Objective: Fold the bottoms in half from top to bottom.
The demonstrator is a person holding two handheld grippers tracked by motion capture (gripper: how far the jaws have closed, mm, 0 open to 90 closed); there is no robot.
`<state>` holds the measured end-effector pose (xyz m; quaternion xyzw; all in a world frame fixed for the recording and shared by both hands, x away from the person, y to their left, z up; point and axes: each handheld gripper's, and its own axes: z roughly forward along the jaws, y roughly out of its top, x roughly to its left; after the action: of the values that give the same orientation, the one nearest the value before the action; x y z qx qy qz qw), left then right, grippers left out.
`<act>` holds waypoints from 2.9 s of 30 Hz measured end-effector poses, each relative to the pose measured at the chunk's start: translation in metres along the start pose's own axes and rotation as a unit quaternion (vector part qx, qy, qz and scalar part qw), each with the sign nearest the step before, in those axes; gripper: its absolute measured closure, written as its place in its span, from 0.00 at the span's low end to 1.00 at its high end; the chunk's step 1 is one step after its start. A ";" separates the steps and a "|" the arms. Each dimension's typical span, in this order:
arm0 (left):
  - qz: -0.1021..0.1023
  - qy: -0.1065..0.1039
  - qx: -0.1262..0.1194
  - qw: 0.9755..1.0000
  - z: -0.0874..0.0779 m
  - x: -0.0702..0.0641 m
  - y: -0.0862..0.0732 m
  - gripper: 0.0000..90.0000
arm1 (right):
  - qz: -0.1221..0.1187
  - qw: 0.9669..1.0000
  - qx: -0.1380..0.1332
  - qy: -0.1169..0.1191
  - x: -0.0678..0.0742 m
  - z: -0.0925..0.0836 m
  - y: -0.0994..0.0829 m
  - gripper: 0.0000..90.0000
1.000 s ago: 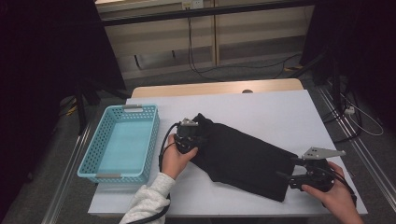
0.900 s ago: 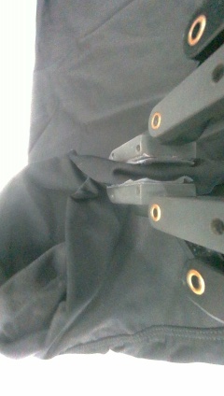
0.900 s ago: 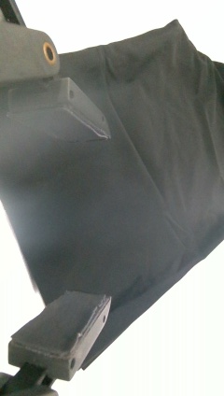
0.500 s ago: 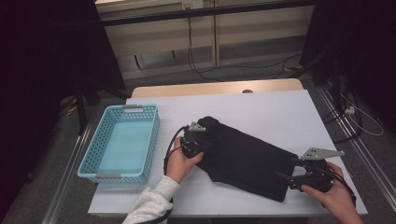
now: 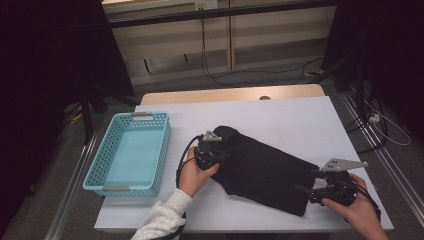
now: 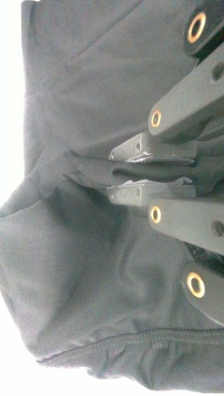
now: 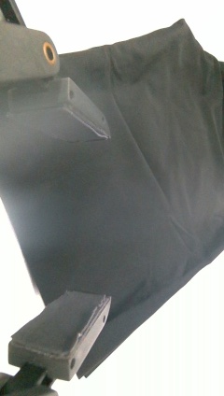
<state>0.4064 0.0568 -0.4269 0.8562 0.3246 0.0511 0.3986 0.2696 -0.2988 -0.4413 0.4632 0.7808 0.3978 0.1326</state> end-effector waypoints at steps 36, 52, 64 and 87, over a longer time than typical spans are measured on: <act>-0.010 -0.030 0.022 0.999 0.008 0.003 -0.017 0.79 | -0.004 1.000 0.002 -0.001 0.000 -0.001 -0.001 0.19; -0.046 -0.057 0.010 0.997 0.001 0.001 -0.010 0.97 | -0.005 1.000 0.002 0.000 0.001 -0.001 0.000 0.19; -0.062 -0.071 -0.003 0.996 0.000 0.000 -0.002 0.98 | -0.004 1.000 0.003 0.003 0.001 0.001 -0.001 0.19; -0.042 -0.087 -0.007 0.995 0.008 -0.018 0.008 0.98 | -0.001 1.000 0.002 0.005 0.000 -0.001 -0.003 0.19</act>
<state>0.3994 0.0375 -0.4236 0.8405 0.3239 -0.0376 0.4327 0.2671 -0.2999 -0.4430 0.4610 0.7824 0.3987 0.1282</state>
